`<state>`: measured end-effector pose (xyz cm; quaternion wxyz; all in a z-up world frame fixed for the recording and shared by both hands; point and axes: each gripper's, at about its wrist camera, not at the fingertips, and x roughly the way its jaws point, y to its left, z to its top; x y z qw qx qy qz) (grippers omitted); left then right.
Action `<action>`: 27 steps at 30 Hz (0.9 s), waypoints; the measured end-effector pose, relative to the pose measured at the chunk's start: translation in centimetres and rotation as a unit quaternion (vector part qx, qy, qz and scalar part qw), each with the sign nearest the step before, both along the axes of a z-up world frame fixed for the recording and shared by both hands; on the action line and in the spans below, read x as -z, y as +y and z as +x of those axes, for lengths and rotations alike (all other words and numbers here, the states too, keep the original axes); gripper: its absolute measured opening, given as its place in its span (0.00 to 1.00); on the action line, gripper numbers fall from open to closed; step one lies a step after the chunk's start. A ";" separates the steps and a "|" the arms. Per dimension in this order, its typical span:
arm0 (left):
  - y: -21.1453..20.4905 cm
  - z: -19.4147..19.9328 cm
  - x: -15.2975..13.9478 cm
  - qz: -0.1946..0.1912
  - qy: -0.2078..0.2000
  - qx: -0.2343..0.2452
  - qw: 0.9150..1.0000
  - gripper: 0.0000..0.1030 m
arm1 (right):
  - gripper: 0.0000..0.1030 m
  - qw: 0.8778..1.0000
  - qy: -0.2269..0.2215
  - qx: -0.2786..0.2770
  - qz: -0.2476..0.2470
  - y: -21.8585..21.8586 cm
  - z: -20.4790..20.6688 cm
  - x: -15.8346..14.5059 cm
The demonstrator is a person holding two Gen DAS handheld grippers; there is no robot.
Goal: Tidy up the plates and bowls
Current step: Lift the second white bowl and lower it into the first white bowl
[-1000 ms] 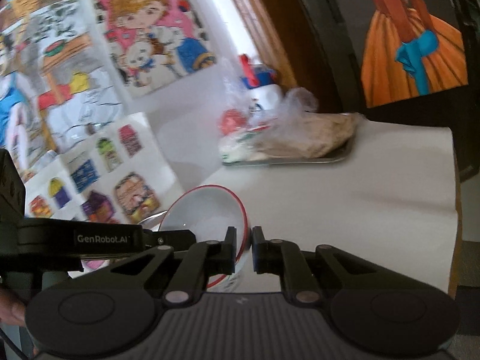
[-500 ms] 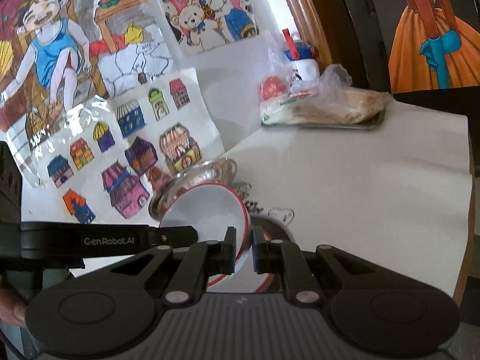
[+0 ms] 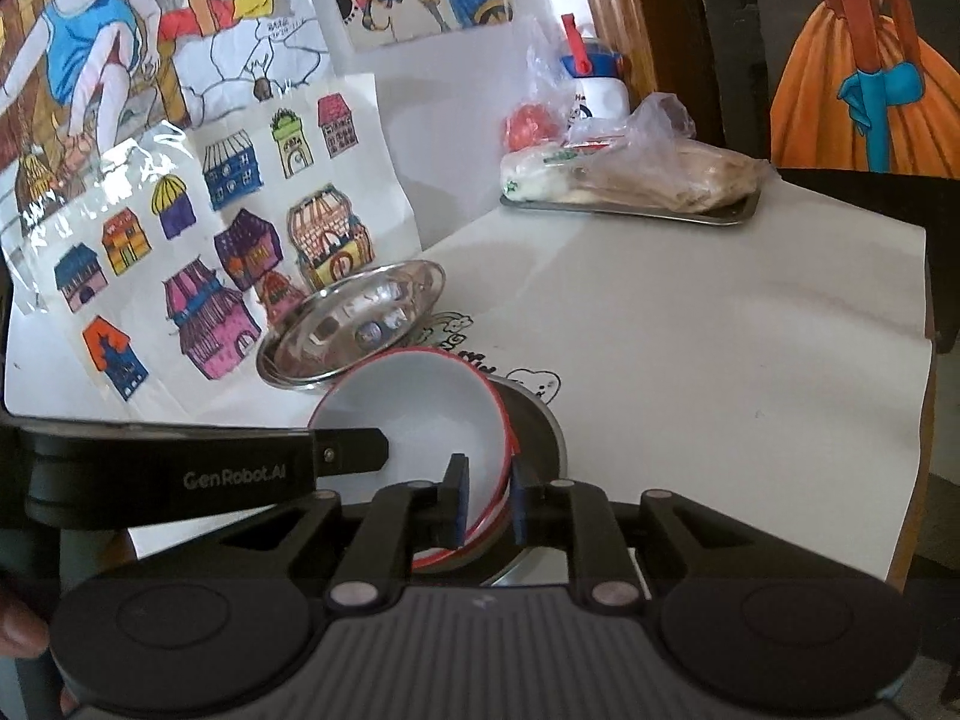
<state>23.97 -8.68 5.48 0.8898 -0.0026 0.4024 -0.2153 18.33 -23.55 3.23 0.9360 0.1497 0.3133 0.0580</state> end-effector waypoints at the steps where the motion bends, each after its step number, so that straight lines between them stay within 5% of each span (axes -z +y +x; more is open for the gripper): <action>1: -0.2 0.2 0.0 0.003 0.002 0.001 1.000 0.12 | 0.20 1.000 0.003 -0.002 -0.002 0.0 0.2 0.0; 27: -0.4 0.4 0.1 0.018 0.002 0.014 1.000 0.14 | 0.27 0.999 -0.001 -0.031 -0.037 0.5 1.0 -0.1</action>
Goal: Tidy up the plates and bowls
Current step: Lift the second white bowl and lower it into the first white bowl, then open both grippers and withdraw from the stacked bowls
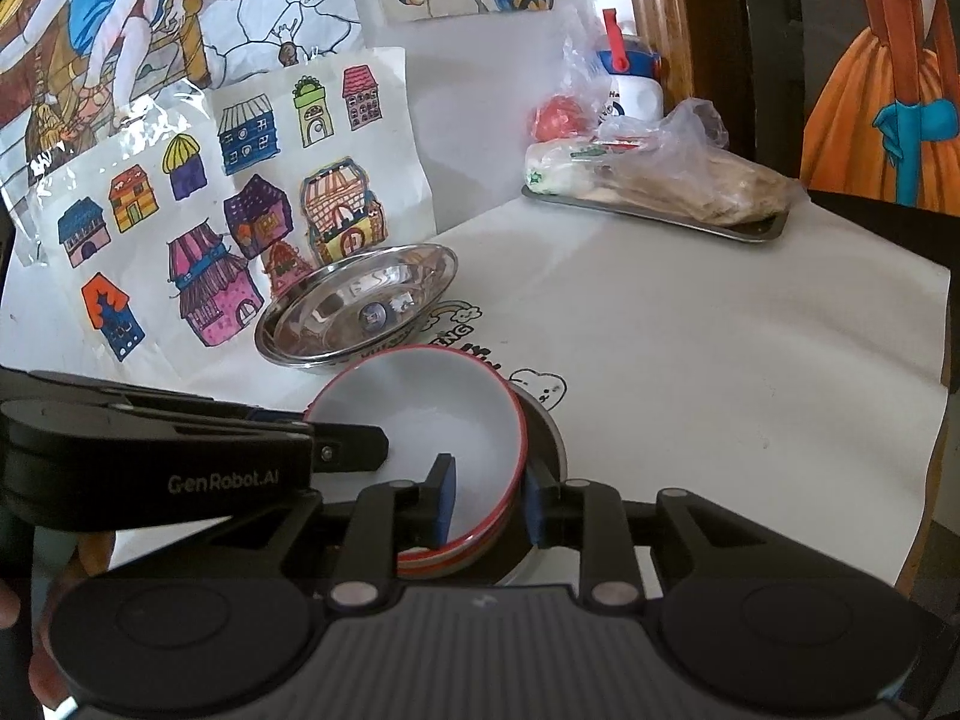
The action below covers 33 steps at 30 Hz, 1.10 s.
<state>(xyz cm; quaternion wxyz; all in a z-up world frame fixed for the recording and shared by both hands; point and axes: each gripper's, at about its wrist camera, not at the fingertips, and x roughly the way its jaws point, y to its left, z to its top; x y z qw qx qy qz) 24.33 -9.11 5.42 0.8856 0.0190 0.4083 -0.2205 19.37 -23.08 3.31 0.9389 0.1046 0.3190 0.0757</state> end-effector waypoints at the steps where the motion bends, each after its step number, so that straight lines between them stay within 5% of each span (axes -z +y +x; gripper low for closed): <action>1: -0.1 0.0 0.0 0.003 -0.001 0.001 1.000 0.14 | 0.27 1.000 -0.001 0.000 -0.002 0.0 0.0 0.0; 9: -0.9 -0.5 -0.4 0.040 -0.018 0.017 0.999 0.15 | 0.26 1.000 0.000 -0.005 -0.016 0.0 0.1 0.0; 14: -1.1 -1.2 -0.6 0.081 -0.053 0.016 0.995 0.30 | 0.24 1.000 0.001 -0.009 -0.017 0.2 0.2 0.1; 27: 1.1 -1.1 -0.1 0.019 -0.056 -0.003 0.998 0.56 | 0.28 1.000 -0.020 -0.003 -0.001 -0.6 -0.5 -0.1; 33: 2.9 -1.4 -0.7 -0.020 -0.066 -0.029 0.997 0.68 | 0.53 0.999 -0.051 0.007 -0.005 -0.9 -1.7 -0.6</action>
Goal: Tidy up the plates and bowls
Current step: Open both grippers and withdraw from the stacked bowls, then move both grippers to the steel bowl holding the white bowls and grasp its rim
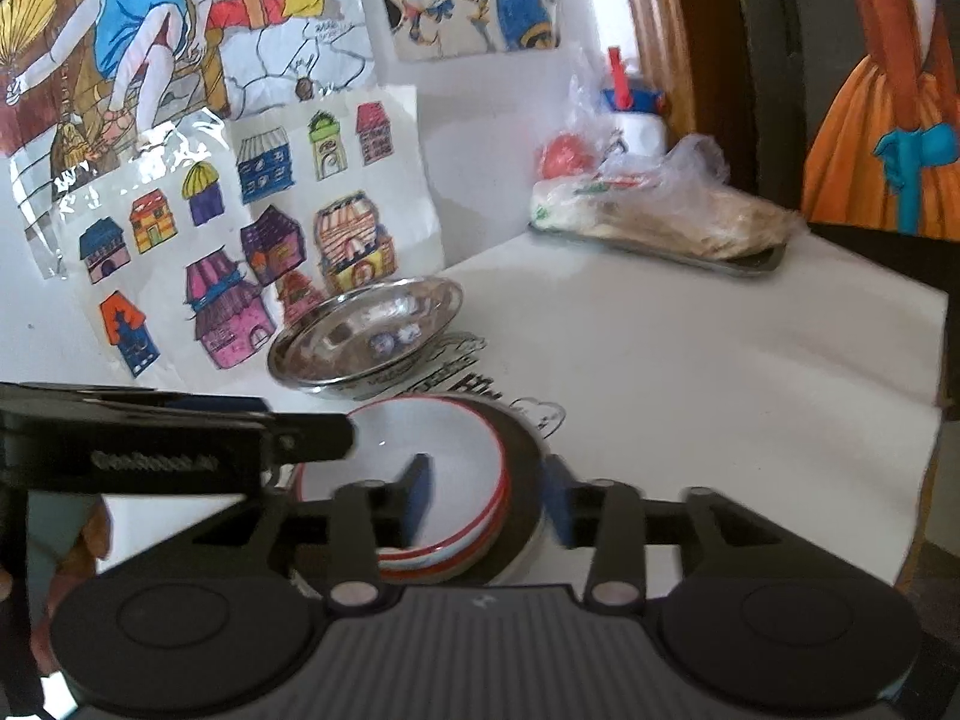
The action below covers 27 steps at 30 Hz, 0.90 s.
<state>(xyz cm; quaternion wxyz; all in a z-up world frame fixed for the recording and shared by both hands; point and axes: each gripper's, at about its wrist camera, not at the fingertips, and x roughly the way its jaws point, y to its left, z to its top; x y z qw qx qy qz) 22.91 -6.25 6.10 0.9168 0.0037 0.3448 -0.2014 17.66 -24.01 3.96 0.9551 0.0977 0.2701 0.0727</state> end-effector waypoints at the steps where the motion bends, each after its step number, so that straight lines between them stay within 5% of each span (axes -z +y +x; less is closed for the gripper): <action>1: 0.3 -0.1 -0.1 -0.005 -0.002 -0.005 1.000 0.69 | 0.53 1.000 -0.005 0.003 -0.002 -0.1 -0.2 -0.1; 11: 2.1 -1.1 -0.7 -0.028 -0.021 -0.037 0.999 0.82 | 0.76 0.999 -0.038 0.025 0.030 -2.2 -2.3 -0.8; 16: 3.3 -2.8 -1.0 -0.044 -0.045 -0.060 0.996 0.98 | 0.91 0.996 -0.066 0.039 0.043 -3.3 -4.2 -1.1; 27: 5.7 -6.0 -0.5 -0.048 -0.056 -0.107 0.992 0.99 | 1.00 0.994 -0.083 0.058 0.049 -4.5 -7.1 -0.4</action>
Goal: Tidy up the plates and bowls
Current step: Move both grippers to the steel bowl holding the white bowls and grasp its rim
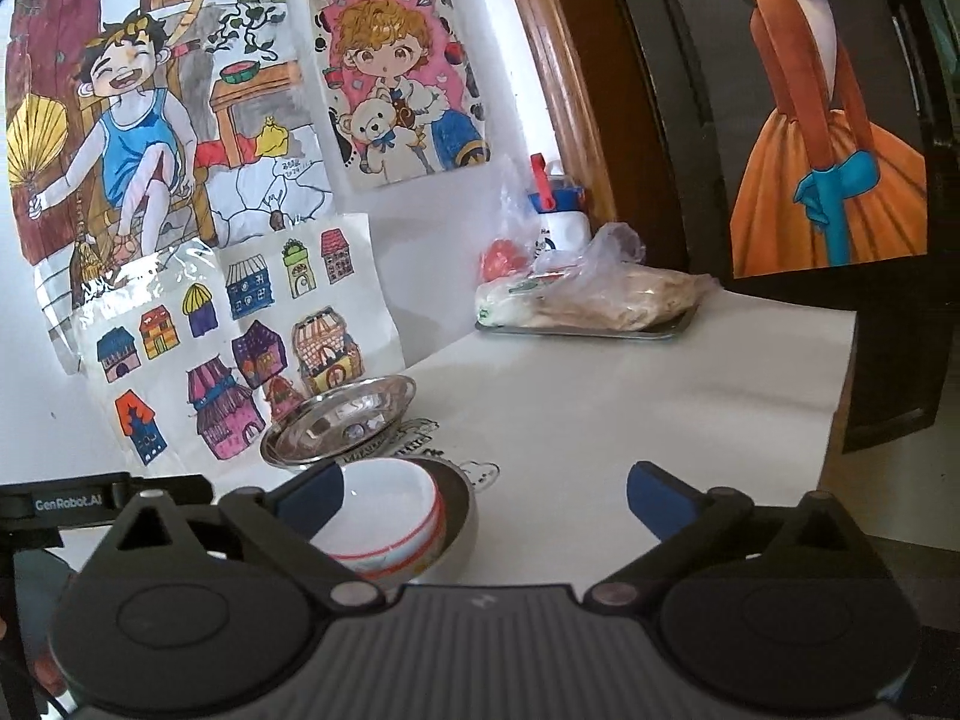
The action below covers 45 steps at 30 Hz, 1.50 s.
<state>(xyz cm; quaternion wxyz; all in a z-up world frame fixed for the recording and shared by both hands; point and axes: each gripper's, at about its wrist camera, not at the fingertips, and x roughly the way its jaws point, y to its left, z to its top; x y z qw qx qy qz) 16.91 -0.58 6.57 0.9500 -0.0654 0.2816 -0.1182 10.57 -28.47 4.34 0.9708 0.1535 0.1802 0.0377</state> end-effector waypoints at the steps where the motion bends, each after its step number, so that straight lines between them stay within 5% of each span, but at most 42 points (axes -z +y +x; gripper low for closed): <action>1: 0.1 -0.2 0.1 0.002 -0.001 -0.004 1.000 0.99 | 1.00 1.000 0.002 0.001 -0.001 0.0 -0.1 0.2; 20: -0.5 -0.1 2.7 0.026 0.039 0.003 0.999 0.99 | 1.00 0.997 0.066 0.016 -0.020 -0.8 1.1 3.2; 45: -3.0 4.6 3.6 0.037 0.092 0.042 0.994 0.94 | 1.00 0.980 0.165 -0.051 -0.102 0.9 9.4 2.1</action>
